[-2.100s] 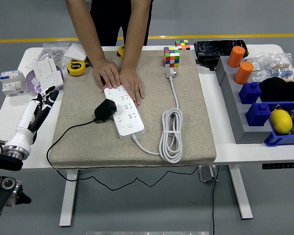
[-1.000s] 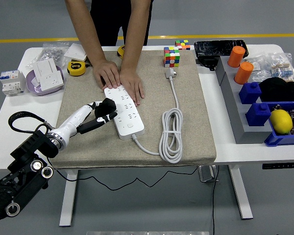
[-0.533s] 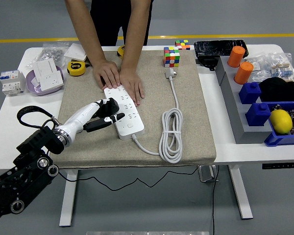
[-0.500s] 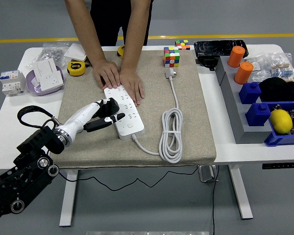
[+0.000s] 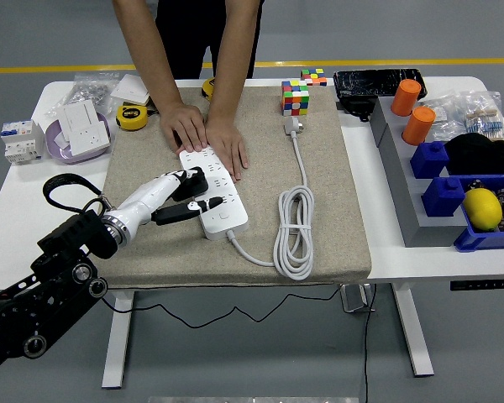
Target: Pick up the plug,place it near the board,insert it into the board,press the button
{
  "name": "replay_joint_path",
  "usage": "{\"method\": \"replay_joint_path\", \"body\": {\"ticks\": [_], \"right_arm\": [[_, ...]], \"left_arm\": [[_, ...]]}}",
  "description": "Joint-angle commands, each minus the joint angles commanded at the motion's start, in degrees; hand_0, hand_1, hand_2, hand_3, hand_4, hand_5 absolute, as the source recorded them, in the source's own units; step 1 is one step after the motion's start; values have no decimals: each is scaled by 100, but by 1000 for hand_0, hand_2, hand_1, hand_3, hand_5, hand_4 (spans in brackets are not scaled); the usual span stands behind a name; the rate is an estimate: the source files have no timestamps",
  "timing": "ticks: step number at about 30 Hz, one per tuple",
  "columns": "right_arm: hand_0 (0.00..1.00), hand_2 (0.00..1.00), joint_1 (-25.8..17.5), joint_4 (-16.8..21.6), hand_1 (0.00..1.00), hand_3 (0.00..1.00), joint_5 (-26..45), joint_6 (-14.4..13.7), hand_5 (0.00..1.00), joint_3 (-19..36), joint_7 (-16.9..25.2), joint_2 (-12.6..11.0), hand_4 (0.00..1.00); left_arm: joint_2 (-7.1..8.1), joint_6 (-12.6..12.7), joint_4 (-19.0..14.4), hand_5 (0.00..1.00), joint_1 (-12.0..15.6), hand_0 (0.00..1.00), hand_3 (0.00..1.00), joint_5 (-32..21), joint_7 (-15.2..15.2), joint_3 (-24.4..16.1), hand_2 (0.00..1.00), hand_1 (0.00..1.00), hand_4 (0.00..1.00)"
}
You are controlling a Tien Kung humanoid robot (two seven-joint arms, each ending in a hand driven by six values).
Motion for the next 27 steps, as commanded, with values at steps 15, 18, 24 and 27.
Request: {"method": "replay_joint_path", "body": {"ticks": [15,18,24,27], "right_arm": [[790,701,23,0,708,666,14,-2,768,1,2,-1,998],[790,701,16,0,708,666,10,-2,768,8,-1,-1,998],[790,701,13,0,709,666,22,-4,769,1,3,-5,998],[790,701,10,0,709,667,21,-5,770,6,0,-5,998]], "left_arm": [[-6,-15,-33,998,-125,998,933,122,2,46,911,973,998],[-3,-25,-25,998,-124,998,933,116,7,62,911,973,998],[-10,-44,0,998,-128,998,933,100,22,93,911,973,998],[-27,-58,24,998,-142,998,933,98,25,110,910,974,998]]}}
